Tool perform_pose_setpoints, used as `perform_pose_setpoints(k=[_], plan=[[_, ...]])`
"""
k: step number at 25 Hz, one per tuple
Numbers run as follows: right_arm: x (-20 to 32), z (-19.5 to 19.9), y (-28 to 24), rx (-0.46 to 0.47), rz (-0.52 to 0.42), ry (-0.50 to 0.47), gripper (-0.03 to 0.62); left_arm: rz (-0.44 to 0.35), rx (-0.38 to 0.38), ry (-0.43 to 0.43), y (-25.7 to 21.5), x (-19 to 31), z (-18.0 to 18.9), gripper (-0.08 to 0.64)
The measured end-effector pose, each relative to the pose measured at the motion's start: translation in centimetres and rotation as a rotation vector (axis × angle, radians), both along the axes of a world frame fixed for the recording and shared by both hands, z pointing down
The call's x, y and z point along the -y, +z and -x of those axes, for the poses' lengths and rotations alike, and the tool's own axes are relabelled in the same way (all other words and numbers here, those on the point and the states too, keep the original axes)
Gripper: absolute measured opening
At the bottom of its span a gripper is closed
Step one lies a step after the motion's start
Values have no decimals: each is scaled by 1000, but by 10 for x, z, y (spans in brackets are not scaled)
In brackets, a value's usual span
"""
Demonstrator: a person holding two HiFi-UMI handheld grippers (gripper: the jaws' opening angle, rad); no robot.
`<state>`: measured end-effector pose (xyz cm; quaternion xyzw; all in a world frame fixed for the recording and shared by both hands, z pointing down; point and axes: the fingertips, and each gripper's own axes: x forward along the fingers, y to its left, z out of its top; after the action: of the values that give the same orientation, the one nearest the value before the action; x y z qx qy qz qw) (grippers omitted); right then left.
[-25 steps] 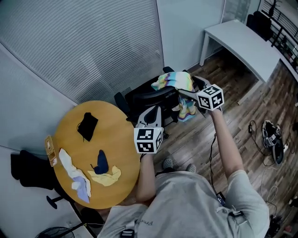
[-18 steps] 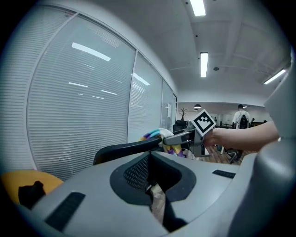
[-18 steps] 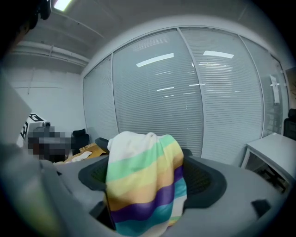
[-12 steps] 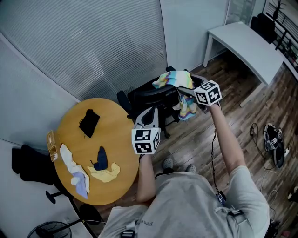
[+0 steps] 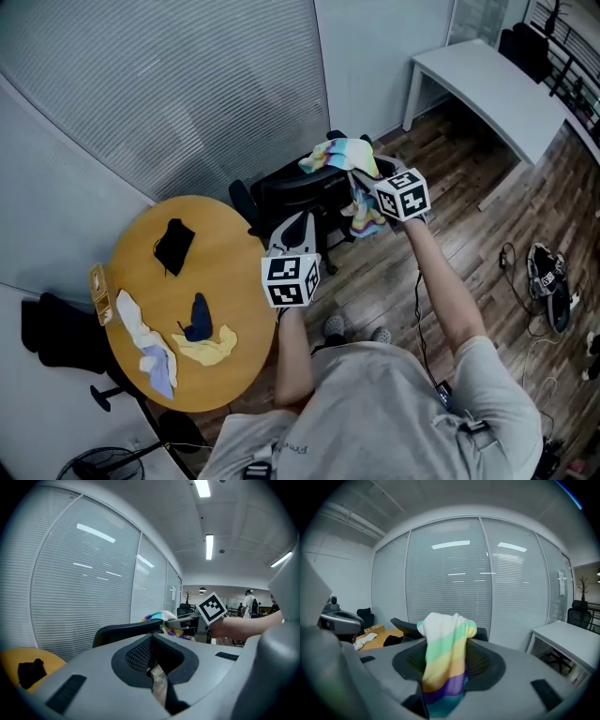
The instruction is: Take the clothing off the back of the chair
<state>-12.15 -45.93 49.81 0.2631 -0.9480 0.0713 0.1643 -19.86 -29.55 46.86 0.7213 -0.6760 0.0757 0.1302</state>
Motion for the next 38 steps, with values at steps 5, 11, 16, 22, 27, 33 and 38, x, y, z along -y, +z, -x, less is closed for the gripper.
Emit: perform_pose_setpoints(k=[5, 11, 16, 22, 27, 33, 38], plan=[[-4, -1, 1, 23, 24, 20, 140, -1, 3, 1, 0, -2, -1, 29], [-7, -1, -3, 25, 29, 17, 109, 3, 10, 1, 0, -5, 1, 29], [-11, -2, -20, 46, 2, 7, 104, 5, 15, 1, 0, -5, 2, 29], [-8, -14, -58, 125, -50, 18, 103, 3, 28, 27, -4, 3, -8, 29], [-7, -31, -95, 185, -93, 42, 104, 1, 27, 55, -6, 8, -16, 29], [-11, -60, -136, 269, -150, 83, 104, 0, 22, 99, -3, 12, -32, 29], [-8, -109, -176, 338, -215, 126, 106, 9, 24, 139, -5, 26, -62, 29]])
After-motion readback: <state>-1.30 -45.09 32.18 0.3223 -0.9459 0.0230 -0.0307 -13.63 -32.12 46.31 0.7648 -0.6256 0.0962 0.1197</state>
